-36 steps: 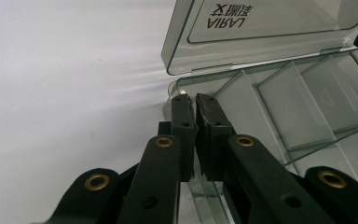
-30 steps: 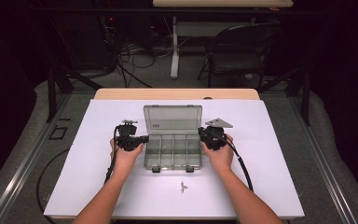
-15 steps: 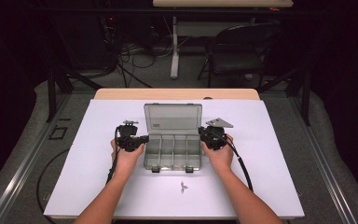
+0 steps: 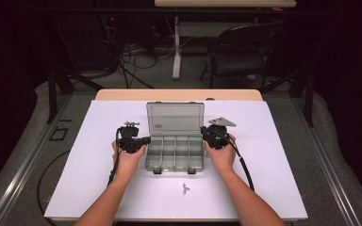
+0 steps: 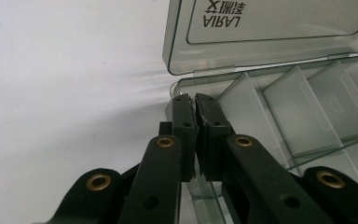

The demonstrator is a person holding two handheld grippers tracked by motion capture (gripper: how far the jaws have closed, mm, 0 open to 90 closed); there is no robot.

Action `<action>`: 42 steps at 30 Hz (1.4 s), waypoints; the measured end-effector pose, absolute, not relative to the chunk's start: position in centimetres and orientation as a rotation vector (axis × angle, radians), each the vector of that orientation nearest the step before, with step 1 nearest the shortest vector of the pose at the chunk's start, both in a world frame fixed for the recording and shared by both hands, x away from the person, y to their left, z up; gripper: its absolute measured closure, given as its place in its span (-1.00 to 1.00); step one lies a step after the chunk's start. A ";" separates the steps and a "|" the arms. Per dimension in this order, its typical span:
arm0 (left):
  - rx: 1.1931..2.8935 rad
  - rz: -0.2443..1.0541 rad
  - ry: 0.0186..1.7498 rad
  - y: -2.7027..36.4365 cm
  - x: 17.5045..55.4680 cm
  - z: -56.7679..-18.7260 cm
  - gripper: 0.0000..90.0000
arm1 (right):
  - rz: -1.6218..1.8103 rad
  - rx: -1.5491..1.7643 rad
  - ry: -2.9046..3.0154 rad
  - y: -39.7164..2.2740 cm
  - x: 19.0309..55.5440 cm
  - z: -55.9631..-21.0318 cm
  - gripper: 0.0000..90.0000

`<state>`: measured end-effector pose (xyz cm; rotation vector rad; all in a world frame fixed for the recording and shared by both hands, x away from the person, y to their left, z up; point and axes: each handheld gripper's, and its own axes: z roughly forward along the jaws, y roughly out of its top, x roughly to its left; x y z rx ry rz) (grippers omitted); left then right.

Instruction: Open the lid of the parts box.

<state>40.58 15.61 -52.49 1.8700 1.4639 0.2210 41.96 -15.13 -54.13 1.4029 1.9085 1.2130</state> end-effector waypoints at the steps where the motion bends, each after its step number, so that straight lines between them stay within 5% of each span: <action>1: 1.868 0.223 1.464 15.6 40.6 -52.5 0.94 | 1.217 1.422 1.907 -15.2 42.1 -54.1 0.91; 42: 1.860 0.230 1.457 15.6 40.4 -52.6 0.94 | 1.238 1.587 1.920 -15.4 43.7 -54.0 0.91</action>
